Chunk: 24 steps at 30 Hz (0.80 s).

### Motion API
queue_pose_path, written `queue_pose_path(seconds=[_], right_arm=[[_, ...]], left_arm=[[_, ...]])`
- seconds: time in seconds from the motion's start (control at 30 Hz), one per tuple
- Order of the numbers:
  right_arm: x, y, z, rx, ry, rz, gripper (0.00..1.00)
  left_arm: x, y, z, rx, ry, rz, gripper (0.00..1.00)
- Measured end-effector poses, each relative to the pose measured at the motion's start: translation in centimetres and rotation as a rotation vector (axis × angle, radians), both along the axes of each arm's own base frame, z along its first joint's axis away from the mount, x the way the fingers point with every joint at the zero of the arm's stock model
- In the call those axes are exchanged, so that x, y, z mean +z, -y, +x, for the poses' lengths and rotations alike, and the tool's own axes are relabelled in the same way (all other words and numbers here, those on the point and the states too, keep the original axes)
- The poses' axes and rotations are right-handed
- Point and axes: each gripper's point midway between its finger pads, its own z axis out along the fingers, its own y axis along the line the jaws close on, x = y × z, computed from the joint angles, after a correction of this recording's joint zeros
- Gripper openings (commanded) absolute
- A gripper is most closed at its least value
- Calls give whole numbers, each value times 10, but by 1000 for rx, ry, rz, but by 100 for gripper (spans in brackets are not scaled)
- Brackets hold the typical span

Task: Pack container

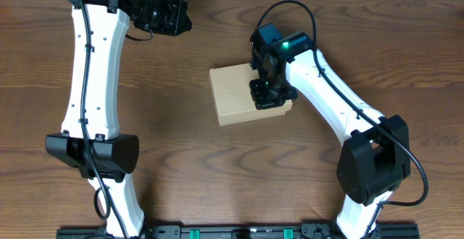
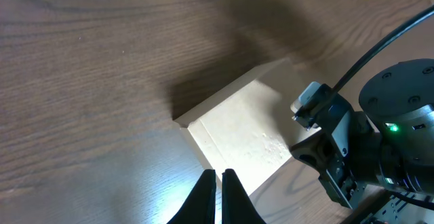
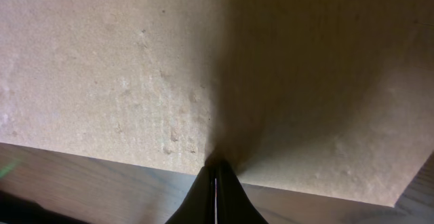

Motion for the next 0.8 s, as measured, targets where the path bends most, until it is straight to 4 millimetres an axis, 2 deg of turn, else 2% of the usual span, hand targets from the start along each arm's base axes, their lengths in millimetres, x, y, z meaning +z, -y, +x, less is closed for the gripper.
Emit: queue_pose_path(seconds=[0.1, 0.17, 0.3, 0.37, 0.47, 0.6, 0.7, 0.8], right_arm=[[4, -1, 1, 0, 4, 2, 2], [14, -1, 7, -1, 26, 2, 2], [63, 9, 35, -39, 156, -41, 2], [93, 21, 50, -75, 236, -67, 2], [138, 54, 67, -147, 342, -121, 1], [180, 109, 68, -254, 407, -204, 1], [200, 144, 66, -321, 436, -233, 1], [210, 164, 63, -362, 456, -238, 1]], left_arm=[[1, 0, 1, 0, 7, -1, 6], [1, 0, 4, 3, 16, 3, 6], [2, -8, 6, 26, 39, 48, 6], [6, -16, 6, 51, 59, 85, 6], [21, -32, -4, 103, 94, 153, 6], [42, -48, -32, 141, 109, 211, 6], [52, -57, -57, 156, 99, 242, 6], [60, -62, -68, 168, 110, 259, 6]])
